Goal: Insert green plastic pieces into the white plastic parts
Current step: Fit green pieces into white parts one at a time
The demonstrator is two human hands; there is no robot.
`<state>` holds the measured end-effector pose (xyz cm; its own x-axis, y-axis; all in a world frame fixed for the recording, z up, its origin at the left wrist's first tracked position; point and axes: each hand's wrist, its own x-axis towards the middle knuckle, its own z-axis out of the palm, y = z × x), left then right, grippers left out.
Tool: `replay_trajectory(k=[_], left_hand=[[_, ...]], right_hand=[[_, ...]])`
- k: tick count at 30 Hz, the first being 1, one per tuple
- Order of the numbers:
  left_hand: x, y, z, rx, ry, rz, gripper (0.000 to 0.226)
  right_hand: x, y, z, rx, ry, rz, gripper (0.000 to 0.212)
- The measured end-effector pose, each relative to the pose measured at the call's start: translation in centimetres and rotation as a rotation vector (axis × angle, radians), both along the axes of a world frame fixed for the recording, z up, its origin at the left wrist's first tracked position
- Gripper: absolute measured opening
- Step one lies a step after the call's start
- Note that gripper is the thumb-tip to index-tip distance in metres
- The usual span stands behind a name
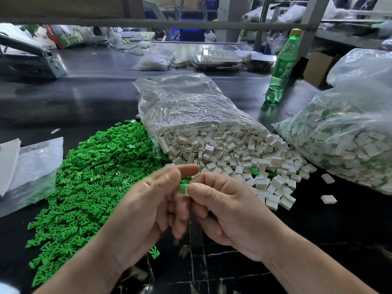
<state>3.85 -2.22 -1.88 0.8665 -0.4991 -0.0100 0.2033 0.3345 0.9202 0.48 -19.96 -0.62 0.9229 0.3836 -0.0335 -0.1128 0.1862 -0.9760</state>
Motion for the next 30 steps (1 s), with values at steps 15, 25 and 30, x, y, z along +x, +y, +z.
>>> replay_trajectory(k=[15, 25, 30], left_hand=[[-2.9, -2.5, 0.8, -0.092, -0.006, 0.297, 0.070], [-1.1, -0.4, 0.0, 0.296, -0.486, 0.278, 0.015], [-1.5, -0.5, 0.4, 0.508, -0.660, 0.354, 0.018]], right_hand=[[-2.2, 3.9, -0.8, -0.472, -0.338, -0.089, 0.014], [0.1, 0.3, 0.3, 0.142, 0.186, -0.099, 0.025], [0.3, -0.1, 0.0, 0.142, 0.198, -0.061, 0.012]])
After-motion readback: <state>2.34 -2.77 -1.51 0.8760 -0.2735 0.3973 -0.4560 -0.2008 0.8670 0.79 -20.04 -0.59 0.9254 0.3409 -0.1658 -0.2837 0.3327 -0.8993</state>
